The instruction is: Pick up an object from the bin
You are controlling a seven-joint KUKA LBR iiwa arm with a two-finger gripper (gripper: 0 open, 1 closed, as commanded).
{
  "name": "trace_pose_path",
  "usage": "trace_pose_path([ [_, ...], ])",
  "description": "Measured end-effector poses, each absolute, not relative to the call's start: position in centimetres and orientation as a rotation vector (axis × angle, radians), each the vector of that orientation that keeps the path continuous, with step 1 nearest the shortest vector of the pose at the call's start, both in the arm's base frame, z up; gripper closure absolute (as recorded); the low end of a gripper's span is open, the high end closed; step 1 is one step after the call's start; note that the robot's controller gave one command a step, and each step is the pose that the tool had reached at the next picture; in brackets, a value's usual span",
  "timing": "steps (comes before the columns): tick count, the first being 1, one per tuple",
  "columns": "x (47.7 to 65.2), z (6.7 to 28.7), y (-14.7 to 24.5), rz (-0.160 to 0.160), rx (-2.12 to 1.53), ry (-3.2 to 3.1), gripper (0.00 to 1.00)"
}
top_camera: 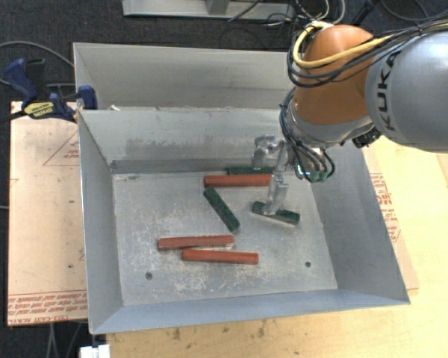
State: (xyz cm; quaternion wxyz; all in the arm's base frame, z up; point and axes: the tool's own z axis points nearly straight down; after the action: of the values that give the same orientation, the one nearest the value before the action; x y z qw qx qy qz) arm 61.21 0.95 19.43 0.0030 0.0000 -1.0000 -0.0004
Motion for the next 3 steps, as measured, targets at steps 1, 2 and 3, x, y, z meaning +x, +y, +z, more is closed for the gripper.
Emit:
trace_pose_path([
  [1, 59.4, 6.5, -6.3, 0.000, -0.132, -3.133, 0.00],
  [2, 59.5, 10.1, -5.4, -0.002, -0.207, -3.139, 0.00],
  [3, 58.3, 12.9, -3.7, -0.003, -0.339, -3.127, 0.00],
])
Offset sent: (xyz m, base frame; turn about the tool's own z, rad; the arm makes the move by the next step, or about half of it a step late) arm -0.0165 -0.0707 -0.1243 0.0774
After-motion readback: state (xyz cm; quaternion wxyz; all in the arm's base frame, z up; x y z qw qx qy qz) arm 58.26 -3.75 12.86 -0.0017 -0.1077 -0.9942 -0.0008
